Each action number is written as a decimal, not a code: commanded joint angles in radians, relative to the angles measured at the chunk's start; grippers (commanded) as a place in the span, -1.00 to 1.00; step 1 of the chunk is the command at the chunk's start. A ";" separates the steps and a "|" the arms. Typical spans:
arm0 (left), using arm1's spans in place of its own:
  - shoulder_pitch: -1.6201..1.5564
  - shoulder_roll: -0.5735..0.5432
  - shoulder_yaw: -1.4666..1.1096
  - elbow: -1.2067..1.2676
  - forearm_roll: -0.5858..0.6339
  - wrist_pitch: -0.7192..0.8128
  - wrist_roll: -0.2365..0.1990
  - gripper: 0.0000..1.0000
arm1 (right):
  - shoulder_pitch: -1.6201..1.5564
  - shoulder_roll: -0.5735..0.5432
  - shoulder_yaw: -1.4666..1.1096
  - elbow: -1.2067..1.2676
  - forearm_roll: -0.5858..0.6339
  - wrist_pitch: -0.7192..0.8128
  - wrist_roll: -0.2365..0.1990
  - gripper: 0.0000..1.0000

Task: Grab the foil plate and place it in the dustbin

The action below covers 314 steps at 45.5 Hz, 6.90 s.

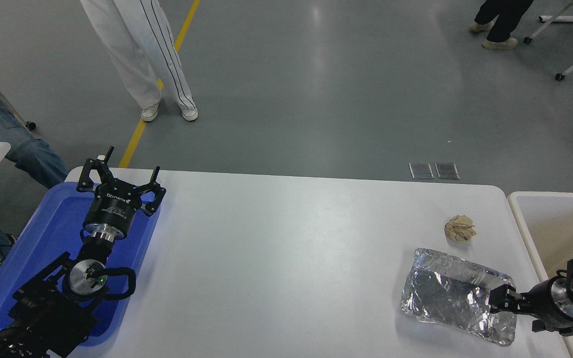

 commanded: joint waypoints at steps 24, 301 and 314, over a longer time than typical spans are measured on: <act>0.000 0.000 0.000 0.001 0.000 -0.001 0.000 1.00 | -0.044 -0.012 0.070 0.006 0.144 0.066 -0.001 -1.00; 0.000 0.000 0.000 0.001 0.000 0.001 0.000 1.00 | -0.604 -0.061 0.568 -0.850 0.258 -0.312 -0.011 -1.00; 0.000 0.000 0.000 0.001 0.002 0.001 0.000 1.00 | -0.659 0.000 0.633 -0.864 0.269 -0.393 -0.014 -1.00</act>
